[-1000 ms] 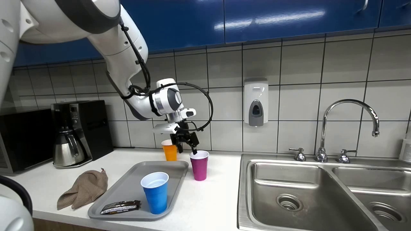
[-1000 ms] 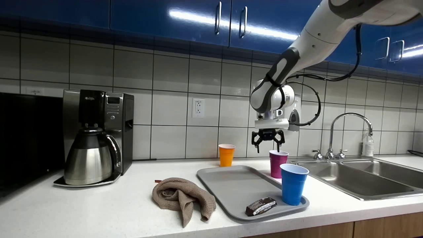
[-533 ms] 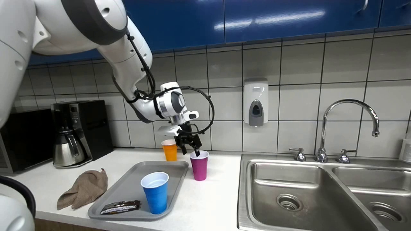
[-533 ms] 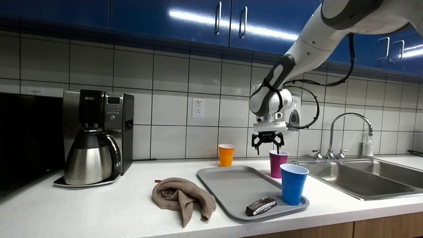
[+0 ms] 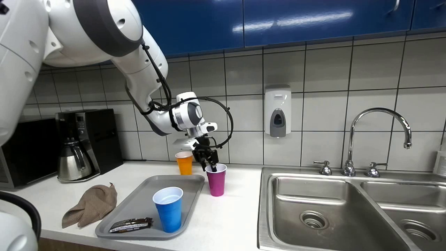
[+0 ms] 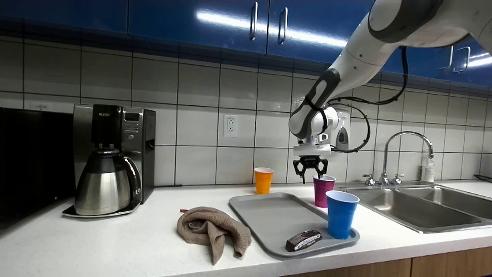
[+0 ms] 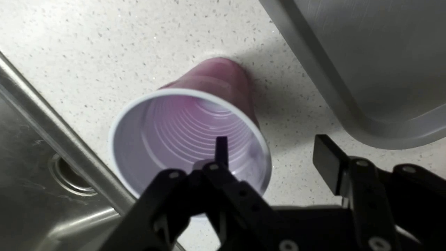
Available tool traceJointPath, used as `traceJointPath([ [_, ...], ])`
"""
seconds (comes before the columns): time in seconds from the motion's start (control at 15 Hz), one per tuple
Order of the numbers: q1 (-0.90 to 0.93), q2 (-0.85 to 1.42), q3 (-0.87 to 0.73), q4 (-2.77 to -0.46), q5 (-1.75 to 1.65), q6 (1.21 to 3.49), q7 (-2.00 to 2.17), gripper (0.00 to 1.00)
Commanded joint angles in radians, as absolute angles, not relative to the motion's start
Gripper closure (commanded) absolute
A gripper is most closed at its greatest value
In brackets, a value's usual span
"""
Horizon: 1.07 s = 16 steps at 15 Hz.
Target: Put the cups on the grey tray.
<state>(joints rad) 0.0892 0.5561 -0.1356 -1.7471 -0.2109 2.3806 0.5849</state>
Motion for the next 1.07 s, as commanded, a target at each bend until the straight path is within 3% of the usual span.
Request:
traceJointPath([
  [0.0, 0.105, 0.569, -0.155, -1.708, -0.192, 2.342, 0.604, 0.67],
  [0.33, 0.107, 0.571, -0.162, -1.705, -0.196, 2.343, 0.607, 1.00],
  [1.0, 0.119, 0.513, -0.165, -1.753, -0.222, 2.318, 0.580, 0.99],
])
